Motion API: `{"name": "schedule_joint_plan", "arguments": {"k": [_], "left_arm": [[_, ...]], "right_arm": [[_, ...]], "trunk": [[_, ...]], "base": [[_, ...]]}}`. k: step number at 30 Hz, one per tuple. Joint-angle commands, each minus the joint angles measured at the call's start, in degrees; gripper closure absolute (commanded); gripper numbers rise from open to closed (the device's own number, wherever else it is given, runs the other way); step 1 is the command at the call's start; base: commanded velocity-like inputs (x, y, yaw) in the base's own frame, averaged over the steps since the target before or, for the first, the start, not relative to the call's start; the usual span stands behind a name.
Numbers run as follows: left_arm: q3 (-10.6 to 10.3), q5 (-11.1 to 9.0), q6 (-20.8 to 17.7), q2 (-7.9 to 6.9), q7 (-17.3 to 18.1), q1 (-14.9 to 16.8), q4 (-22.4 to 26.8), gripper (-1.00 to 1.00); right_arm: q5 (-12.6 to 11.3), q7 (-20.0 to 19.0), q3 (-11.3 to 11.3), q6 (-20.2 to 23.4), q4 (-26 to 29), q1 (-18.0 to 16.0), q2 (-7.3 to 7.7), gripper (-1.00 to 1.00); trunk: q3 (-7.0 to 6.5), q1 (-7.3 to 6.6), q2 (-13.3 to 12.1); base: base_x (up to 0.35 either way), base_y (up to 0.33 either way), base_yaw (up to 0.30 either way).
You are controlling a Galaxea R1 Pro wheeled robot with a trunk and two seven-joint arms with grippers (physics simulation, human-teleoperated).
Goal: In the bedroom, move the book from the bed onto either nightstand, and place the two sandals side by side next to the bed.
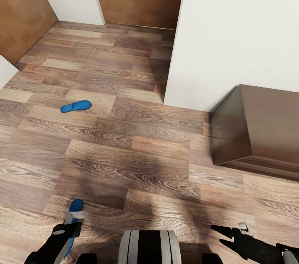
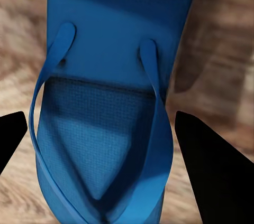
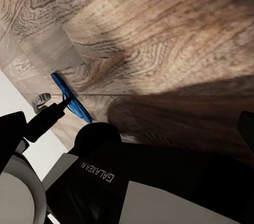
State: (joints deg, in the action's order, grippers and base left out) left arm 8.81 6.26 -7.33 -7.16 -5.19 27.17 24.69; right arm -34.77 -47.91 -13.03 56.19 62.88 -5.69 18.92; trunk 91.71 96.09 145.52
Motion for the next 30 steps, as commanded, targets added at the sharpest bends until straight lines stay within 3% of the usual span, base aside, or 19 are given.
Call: {"name": "schedule_joint_plan", "arguments": {"k": [1, 5, 17, 30], "left_arm": [[0.3, 0.6, -0.4, 0.04, 0.0, 0.0, 0.1, 1.00], [0.3, 0.6, -0.4, 0.04, 0.0, 0.0, 0.1, 1.00], [0.3, 0.6, -0.4, 0.04, 0.0, 0.0, 0.1, 1.00], [0.3, 0.6, -0.5, 0.04, 0.0, 0.0, 0.1, 1.00]], "right_arm": [[0.1, -0.3, -0.1, 0.2, 0.0, 0.0, -0.02, -1.00], [0.1, -0.3, -0.1, 0.2, 0.0, 0.0, -0.01, -1.00], [0.1, -0.3, -0.1, 0.2, 0.0, 0.0, -0.02, -1.00], [0.1, -0.3, -0.1, 0.2, 0.0, 0.0, 0.00, -1.00]], "trunk": [[-0.19, -0.03, 0.0], [-1.08, -0.13, -0.1], [-1.08, -0.13, -0.1], [-3.96, -0.47, -0.2]], "base": [[0.000, 0.000, 0.000], [0.000, 0.000, 0.000], [0.000, 0.000, 0.000], [0.000, 0.000, 0.000]]}}
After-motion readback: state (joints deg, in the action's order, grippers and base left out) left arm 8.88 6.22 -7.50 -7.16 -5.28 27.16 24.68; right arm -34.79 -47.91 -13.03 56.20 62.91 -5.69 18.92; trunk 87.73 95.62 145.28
